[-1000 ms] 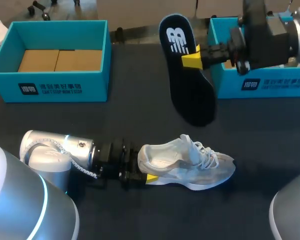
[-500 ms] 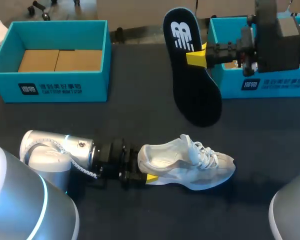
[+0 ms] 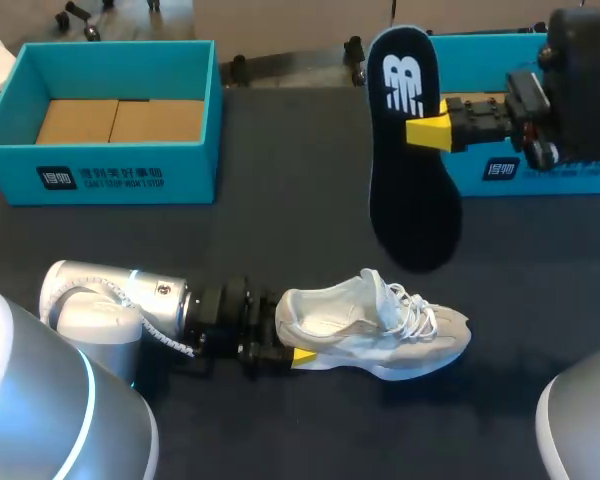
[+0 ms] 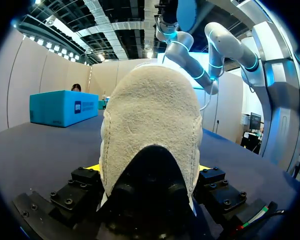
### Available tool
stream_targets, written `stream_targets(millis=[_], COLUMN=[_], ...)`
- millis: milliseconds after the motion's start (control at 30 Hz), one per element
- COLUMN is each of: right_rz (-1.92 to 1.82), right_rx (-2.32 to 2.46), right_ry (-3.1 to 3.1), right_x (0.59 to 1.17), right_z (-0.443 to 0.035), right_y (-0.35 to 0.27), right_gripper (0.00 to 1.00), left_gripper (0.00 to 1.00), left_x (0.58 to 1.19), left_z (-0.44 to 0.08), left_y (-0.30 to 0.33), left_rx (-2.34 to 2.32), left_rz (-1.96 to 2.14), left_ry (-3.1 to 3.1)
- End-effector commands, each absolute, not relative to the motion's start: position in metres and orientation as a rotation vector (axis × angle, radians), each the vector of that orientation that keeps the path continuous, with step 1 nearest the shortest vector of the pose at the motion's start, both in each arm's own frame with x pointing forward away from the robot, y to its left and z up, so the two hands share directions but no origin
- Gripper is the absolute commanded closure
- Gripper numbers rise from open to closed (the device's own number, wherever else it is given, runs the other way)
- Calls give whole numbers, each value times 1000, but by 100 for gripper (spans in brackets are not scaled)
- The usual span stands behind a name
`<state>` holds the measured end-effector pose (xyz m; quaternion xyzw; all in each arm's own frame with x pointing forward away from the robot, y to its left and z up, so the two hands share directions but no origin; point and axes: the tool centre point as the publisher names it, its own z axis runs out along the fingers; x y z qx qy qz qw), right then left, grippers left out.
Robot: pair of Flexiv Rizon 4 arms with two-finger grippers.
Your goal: Take the shoe out of the shoebox, open the shoe tongue, remove and reinsert the insole, then place the shoe into the shoebox
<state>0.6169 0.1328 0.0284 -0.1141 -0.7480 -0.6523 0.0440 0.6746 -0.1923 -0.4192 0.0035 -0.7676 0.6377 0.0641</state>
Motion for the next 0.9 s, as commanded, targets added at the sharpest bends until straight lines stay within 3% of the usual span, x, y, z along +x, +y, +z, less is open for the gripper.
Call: stream_targets(millis=[33,900], right_rz=[-1990,-1989], right_rx=[-417,-424], right_ry=[-2285,-2262], right_x=[606,602], right_z=[30,26], right_y=[132,132], right_gripper=[100,100], left_gripper=[100,99], left_x=[675,677], left_z=[-420,-417], left_y=[-193,-192], left_rx=[10,-7], left_rz=[1922,1917], left_ry=[-2319,-2326])
